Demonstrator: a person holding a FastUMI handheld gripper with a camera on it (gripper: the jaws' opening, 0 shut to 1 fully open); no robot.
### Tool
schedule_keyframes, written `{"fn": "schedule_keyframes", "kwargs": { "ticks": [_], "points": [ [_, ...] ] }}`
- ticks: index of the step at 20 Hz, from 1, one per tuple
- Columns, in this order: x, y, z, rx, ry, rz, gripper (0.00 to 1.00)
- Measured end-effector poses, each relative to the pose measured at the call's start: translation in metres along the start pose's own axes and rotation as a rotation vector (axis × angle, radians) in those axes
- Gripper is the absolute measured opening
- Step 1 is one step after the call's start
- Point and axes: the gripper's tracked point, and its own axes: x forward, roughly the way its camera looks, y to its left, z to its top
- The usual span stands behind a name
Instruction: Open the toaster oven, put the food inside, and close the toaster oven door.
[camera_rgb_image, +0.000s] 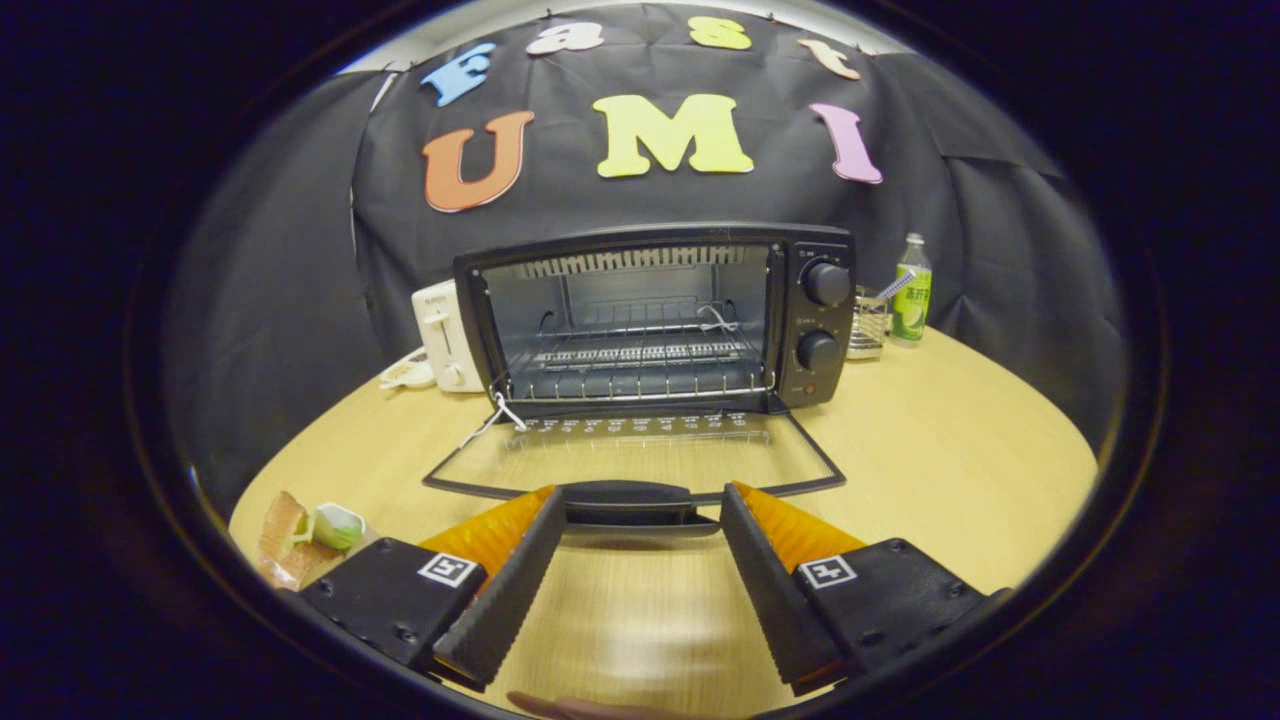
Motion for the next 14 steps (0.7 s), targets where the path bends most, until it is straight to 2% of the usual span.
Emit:
{"fn": "schedule_keyframes", "kwargs": {
  "ticks": [3,8,12,14],
  "points": [
    [-0.006,0.002,0.004,0.012,0.019,0.02,0.98],
    [-0.028,0.034,0.021,0.01,0.091,0.154,0.97],
    [-0.054,0.073,0.034,0.021,0.162,0.32,0.98],
    [-0.072,0.101,0.034,0.022,0.237,0.464,0.97]
  ]
}}
